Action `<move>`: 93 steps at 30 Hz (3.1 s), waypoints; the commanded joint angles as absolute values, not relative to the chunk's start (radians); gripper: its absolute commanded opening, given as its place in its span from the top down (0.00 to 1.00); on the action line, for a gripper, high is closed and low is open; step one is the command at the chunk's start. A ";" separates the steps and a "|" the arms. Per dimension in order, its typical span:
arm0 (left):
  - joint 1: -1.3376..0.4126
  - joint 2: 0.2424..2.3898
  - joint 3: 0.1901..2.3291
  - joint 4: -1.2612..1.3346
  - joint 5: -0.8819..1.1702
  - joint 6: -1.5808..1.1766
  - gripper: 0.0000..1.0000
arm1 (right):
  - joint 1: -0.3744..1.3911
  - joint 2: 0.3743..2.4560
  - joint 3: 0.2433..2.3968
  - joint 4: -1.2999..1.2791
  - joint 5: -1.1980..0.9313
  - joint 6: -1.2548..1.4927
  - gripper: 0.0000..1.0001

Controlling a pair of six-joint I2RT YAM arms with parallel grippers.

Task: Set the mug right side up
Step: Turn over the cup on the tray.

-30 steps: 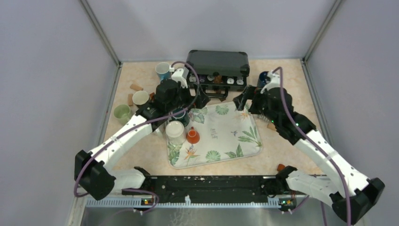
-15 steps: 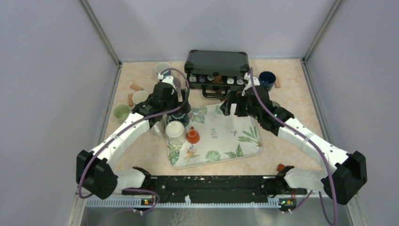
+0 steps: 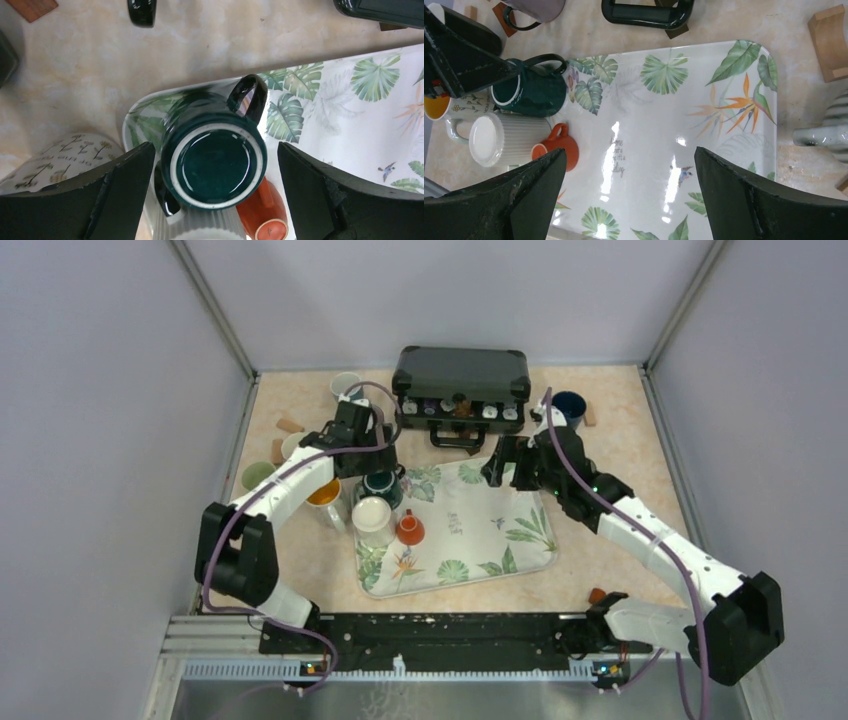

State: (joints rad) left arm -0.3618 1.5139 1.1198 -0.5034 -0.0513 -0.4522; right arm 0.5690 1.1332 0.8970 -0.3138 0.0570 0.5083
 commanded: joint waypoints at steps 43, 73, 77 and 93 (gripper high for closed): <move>-0.716 2.030 1.699 -0.775 -0.130 0.259 0.04 | 0.479 0.878 0.880 -0.387 0.189 0.500 0.01; -0.717 2.097 1.722 -0.785 -0.050 0.241 0.63 | 0.478 0.849 0.850 -0.402 0.199 0.488 0.01; -0.717 2.108 1.761 -0.794 -0.018 0.227 0.69 | 0.479 0.847 0.846 -0.402 0.200 0.494 0.01; -0.706 2.074 1.837 -0.757 0.126 0.132 0.88 | 0.479 0.844 0.811 -0.371 0.187 0.539 0.01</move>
State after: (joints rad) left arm -0.7143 2.1197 1.7916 -0.8040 0.0643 0.1844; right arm 0.4873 0.8639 0.8242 -0.4099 0.1883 0.5152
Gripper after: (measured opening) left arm 0.245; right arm 0.988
